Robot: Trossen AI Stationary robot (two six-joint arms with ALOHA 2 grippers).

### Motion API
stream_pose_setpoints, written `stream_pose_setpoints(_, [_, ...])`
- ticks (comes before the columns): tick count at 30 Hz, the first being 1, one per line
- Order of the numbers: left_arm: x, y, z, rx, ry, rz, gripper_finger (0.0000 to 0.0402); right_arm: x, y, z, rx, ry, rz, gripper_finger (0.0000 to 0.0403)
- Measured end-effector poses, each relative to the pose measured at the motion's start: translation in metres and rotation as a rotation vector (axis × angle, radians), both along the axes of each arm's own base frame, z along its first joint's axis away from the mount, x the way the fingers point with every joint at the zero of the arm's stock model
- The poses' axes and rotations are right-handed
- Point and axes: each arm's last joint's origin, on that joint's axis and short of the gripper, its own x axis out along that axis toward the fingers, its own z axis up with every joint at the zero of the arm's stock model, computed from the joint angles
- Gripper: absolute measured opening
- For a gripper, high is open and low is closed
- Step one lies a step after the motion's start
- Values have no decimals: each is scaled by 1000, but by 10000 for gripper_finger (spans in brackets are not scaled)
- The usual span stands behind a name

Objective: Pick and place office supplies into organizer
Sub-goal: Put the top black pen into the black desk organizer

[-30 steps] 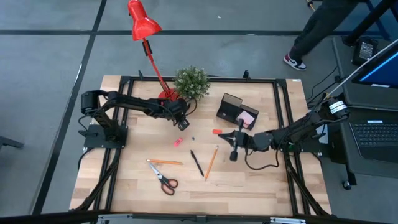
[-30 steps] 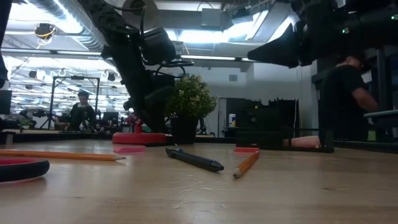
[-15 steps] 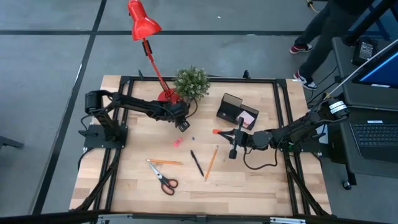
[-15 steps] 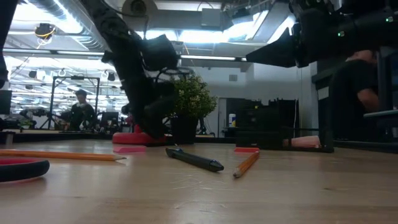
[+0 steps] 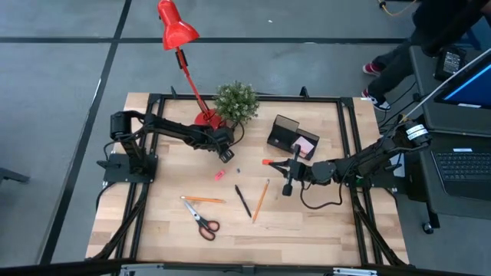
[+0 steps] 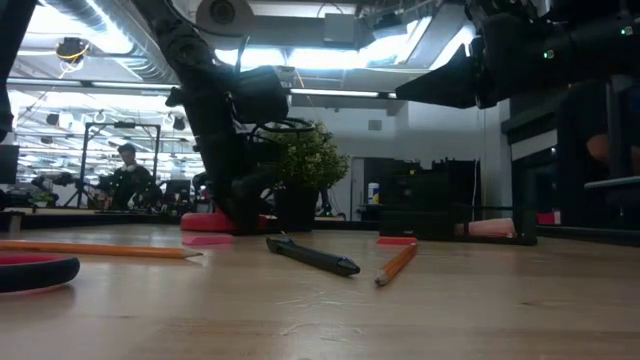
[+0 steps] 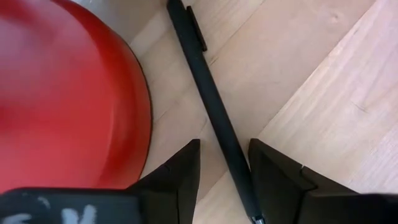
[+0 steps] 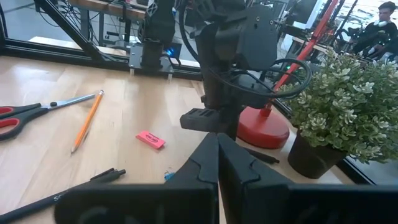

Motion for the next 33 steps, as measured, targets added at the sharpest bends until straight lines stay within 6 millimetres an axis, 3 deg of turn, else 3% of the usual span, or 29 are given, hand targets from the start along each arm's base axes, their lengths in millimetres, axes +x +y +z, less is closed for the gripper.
stream_pose_setpoints(14, [0,-2,-1,-10,25,-110,34,0,0,-1,-5,15,0,3])
stream_pose_setpoints(20, [-1,-6,6,13,21,-157,22,0,0,-1,5,12,-1,3])
stream_pose_setpoints(24, [-5,-13,15,45,36,-193,22,0,0,-1,26,3,-3,3])
stream_pose_setpoints(33, [1,-34,56,138,-162,-296,21,0,0,0,27,-4,-3,3])
